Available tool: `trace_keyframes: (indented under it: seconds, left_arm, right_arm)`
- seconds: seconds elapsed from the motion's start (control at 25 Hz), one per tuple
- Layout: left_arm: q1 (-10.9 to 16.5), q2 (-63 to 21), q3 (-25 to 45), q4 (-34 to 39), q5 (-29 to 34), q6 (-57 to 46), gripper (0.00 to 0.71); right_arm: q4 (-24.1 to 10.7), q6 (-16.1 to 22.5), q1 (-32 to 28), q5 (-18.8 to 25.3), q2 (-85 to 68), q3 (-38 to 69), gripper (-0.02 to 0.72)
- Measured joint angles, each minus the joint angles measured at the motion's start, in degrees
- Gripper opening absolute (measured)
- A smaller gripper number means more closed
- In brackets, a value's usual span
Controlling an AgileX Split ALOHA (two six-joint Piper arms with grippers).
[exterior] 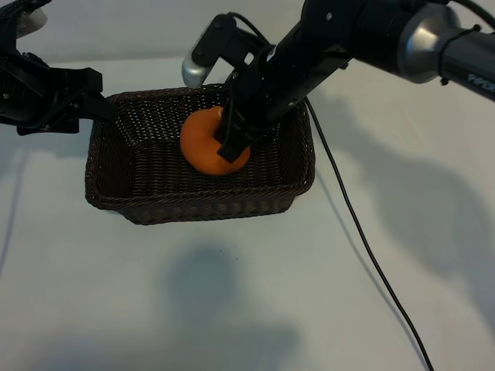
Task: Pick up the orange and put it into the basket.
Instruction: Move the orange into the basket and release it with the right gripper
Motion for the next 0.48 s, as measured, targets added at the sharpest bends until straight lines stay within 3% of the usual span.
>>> trace_keyframes:
  seconds: [0.48]
  left_arm:
    - [0.0, 0.0, 0.0, -0.17, 0.0, 1.1, 0.59]
  right_arm:
    - [0.28, 0.35, 0.0, -0.19, 5.98, 0.0, 0.085]
